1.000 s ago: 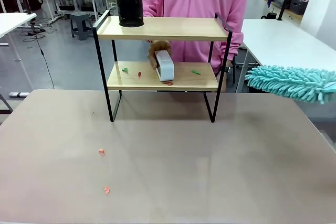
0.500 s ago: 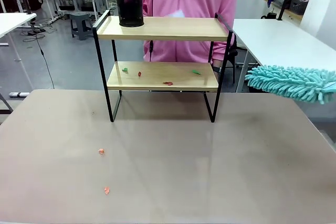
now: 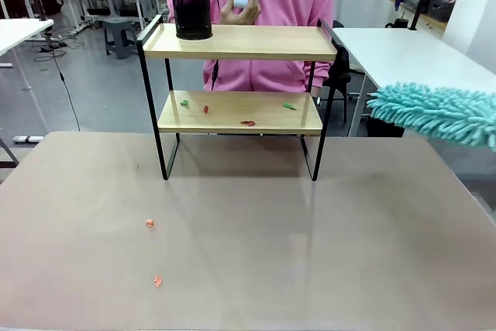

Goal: Clean the shelf.
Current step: Clean the remaining tier of the Shelf with the Duster once objects are removed.

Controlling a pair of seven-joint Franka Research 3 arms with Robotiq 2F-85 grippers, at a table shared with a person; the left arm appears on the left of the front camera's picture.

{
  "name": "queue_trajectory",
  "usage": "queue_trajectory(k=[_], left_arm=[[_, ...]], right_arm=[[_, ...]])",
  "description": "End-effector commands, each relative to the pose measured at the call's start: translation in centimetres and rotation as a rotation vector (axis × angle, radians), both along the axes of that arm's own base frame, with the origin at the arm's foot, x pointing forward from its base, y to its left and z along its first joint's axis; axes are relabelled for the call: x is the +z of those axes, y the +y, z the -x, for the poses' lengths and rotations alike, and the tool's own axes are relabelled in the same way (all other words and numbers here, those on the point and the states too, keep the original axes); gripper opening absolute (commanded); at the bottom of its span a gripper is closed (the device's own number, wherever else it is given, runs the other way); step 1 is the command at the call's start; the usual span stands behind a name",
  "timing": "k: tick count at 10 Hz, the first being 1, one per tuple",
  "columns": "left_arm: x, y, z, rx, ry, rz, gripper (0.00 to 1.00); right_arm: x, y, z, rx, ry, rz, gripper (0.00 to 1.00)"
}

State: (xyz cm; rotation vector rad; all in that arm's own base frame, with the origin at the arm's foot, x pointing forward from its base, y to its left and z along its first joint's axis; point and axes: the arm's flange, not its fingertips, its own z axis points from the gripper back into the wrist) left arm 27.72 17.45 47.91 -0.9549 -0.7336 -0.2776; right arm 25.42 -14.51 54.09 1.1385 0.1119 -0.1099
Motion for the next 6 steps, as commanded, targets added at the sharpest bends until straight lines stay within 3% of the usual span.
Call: queue_trajectory(k=[1,3,6], left_arm=[[0.1,-0.1,-0.1,-0.004,-0.031,0.012,1.0],[0.1,-0.1,-0.1,-0.004,-0.031,0.012,1.0],[0.1,-0.1,-0.1,-0.004,-0.031,0.012,1.0]], right_arm=[[0.9,3.2,4.5,0.129,-0.159,0.093,0.12],[0.6,6.6,5.2,0.259,-0.214,0.203,0.12],[-0.1,11.6,3.2,0.405,-0.296,0.317,0.12]])
